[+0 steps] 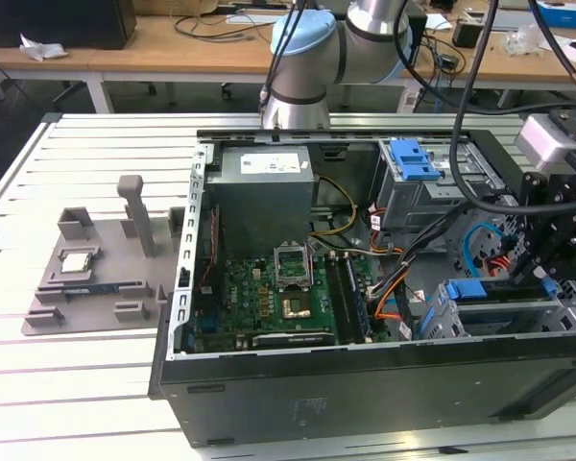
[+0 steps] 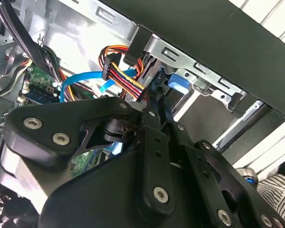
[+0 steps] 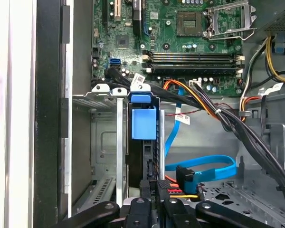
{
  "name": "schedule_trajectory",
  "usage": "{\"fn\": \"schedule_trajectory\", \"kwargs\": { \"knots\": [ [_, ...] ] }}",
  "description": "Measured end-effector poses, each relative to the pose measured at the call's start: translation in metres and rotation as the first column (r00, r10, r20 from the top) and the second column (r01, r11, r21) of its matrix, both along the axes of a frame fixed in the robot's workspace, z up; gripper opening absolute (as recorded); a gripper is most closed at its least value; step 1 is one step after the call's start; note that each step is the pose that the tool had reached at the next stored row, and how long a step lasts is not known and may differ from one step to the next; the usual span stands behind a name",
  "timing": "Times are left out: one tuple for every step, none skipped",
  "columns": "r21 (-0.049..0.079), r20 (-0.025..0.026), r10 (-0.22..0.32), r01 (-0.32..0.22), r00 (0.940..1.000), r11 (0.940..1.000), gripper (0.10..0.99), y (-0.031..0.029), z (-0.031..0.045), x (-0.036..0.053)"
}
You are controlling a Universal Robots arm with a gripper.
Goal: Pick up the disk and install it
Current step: 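Insert the first disk wire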
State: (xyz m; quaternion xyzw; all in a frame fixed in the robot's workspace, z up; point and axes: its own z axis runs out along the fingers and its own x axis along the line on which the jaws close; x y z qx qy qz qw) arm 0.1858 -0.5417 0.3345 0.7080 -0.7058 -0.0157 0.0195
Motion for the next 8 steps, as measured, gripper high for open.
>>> {"fn": "schedule_trajectory", "kwargs": {
  "knots": [
    [0.000, 0.0000, 0.000, 0.000, 1.0000, 1.0000, 0.169, 0.0000, -0.0007, -0.0001],
    [0.001, -0.0001, 0.000, 0.000, 1.0000, 1.0000, 0.169, -0.0001, -0.0011, -0.0002],
    [0.002, -0.0002, 0.000, 0.000, 1.0000, 1.0000, 0.169, 0.0000, -0.0013, -0.0002],
    [0.001, -0.0003, 0.000, 0.000, 1.0000, 1.0000, 0.169, 0.0000, -0.0013, -0.0002],
    [0.004, -0.0006, 0.000, 0.000, 1.0000, 1.0000, 0.169, 0.0000, -0.0026, -0.0003],
    [0.003, -0.0004, 0.000, 0.000, 1.0000, 1.0000, 0.180, 0.0000, -0.0024, -0.0003],
    [0.003, -0.0003, 0.000, 0.000, 1.0000, 1.0000, 0.243, 0.0001, -0.0019, -0.0003],
    [0.002, -0.0002, 0.000, 0.000, 1.0000, 1.0000, 0.243, 0.0000, -0.0003, -0.0003]
  ]
}}
